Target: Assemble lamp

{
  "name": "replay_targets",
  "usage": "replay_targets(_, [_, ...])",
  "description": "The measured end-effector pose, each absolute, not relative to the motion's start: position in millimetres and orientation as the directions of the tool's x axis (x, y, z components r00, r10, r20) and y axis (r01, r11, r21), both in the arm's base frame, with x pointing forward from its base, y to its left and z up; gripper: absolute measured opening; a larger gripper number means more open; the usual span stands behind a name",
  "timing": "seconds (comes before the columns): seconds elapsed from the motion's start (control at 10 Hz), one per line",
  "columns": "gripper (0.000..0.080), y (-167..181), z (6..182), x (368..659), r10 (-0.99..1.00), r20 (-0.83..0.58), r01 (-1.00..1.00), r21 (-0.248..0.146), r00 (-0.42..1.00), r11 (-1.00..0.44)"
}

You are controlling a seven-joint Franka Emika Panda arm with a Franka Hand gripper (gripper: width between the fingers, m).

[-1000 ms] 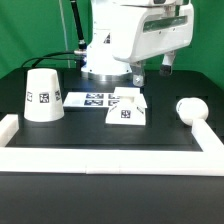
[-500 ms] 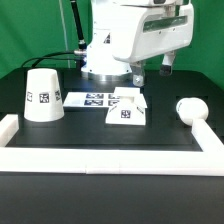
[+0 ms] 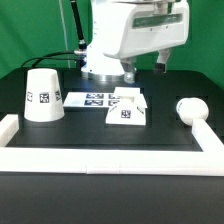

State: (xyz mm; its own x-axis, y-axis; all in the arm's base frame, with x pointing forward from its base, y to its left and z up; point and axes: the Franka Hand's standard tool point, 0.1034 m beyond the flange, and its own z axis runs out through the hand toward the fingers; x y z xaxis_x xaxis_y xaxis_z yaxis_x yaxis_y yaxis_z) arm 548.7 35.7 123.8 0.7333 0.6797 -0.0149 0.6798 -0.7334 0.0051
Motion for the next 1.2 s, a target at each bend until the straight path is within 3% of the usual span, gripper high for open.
replay_targets(0.3, [0.0699,24,116.3,517,0.587,-0.032,0.587,0.001,0.809,-0.810])
replay_targets(0.8, [0.0699,18,114.6,516,0.562,-0.016,0.562,-0.001,0.827,-0.827])
replay_targets(1.2, [0.0699,10,101.6,471,0.273,-0.048,0.273,-0.009,0.961,-0.962])
